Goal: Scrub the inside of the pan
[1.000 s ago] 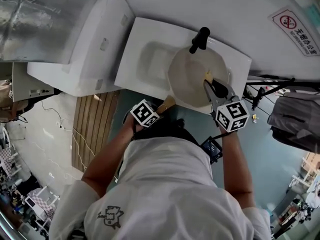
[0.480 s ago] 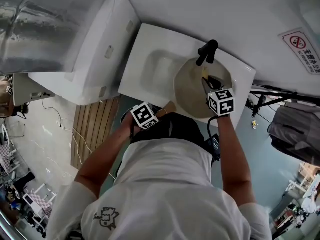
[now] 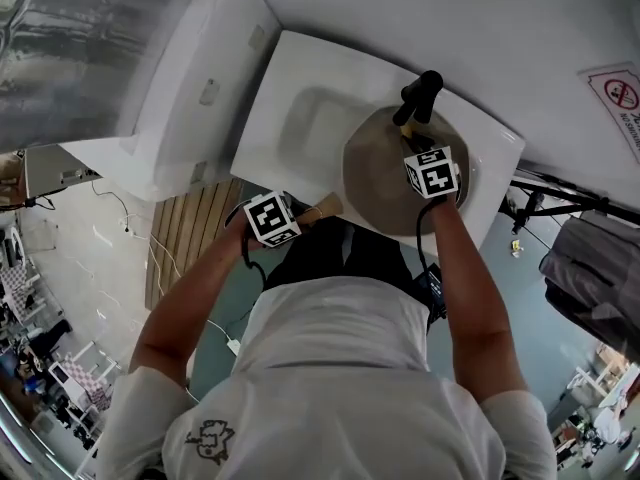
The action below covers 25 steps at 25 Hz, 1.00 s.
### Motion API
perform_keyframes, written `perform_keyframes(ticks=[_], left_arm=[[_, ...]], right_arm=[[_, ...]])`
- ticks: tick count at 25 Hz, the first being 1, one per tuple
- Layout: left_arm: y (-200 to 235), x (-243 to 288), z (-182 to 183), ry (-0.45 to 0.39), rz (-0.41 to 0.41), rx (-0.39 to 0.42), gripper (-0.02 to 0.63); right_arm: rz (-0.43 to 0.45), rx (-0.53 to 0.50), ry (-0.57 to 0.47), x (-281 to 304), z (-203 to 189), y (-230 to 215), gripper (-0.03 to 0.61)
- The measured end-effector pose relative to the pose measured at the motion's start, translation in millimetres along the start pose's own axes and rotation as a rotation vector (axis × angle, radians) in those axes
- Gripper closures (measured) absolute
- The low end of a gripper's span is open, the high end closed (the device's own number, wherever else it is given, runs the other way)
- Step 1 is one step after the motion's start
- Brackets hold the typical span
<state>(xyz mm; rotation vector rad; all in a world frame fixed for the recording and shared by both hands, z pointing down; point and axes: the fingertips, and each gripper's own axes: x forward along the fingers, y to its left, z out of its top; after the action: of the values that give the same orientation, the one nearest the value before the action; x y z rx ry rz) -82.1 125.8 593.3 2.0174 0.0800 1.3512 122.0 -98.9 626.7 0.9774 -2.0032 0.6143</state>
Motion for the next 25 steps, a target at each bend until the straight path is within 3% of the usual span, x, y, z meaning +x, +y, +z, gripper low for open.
perform_keyframes(ticks=[7,17,25], left_arm=[[3,2,-2,0.03,-0.013,0.013,0.454],[7,0,-3,0.042,-0.023,0.013,0.454],[5,-1,-3,0.047,-0.038,0.006,0.456]], right_arm=[[0.117,-0.067,0.015,33,8,19,0.512],[0.582,-0.216,0.0,34,13,117,0.511],[0.819,-0.276,0.065,12,-4,156,0.511]])
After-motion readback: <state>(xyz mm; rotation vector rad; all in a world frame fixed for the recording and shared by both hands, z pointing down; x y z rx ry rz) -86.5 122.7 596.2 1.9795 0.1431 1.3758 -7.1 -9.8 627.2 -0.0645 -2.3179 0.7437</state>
